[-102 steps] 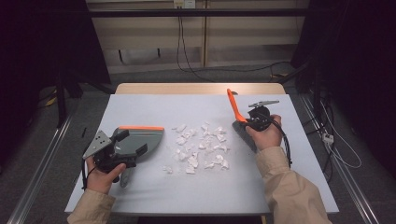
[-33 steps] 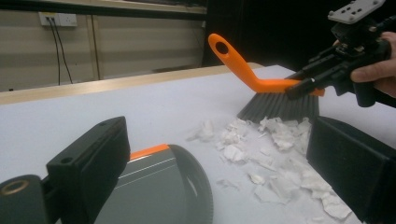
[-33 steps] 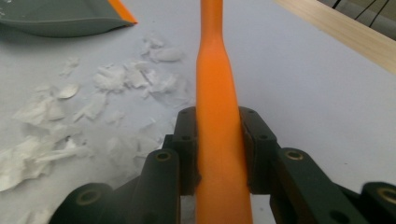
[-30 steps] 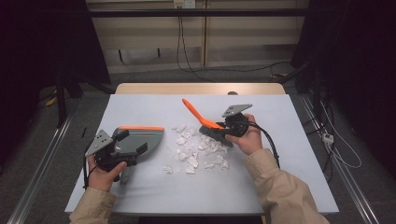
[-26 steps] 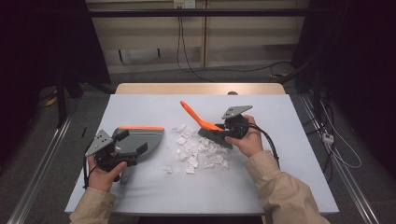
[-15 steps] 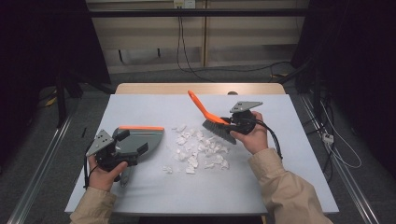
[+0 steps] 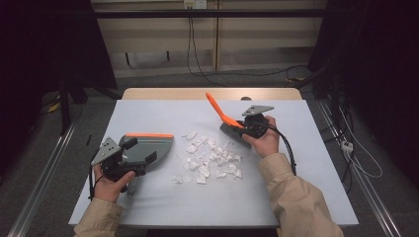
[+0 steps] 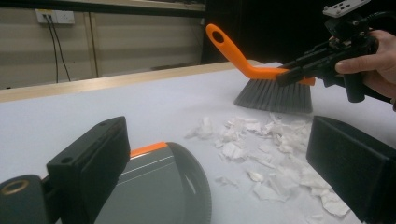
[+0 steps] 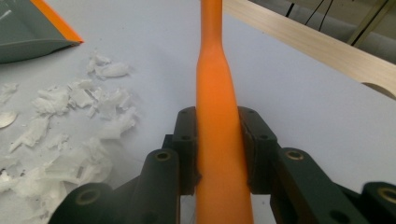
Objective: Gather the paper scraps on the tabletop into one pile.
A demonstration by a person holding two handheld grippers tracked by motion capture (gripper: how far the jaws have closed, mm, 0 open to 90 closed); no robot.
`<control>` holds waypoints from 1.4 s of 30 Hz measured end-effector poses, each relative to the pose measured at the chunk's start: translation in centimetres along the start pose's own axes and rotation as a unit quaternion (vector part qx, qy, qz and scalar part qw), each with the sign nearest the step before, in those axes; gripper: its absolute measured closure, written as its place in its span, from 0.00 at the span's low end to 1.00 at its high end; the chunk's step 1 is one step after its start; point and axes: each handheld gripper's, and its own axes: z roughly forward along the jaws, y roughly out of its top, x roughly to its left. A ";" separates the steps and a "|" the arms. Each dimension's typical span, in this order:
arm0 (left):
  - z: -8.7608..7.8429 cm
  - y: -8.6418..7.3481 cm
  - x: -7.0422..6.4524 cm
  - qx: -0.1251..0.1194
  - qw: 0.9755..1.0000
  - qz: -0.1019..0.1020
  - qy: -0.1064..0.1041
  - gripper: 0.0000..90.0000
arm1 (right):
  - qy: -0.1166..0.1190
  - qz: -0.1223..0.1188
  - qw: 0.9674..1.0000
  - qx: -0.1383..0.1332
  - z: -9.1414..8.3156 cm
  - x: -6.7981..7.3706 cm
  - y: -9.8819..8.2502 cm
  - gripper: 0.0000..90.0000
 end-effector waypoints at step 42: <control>0.0 0.0 0.2 0.001 1.000 0.000 0.006 0.06 | 0.081 -0.036 0.996 0.002 -1.0 1.1 2.8 0.79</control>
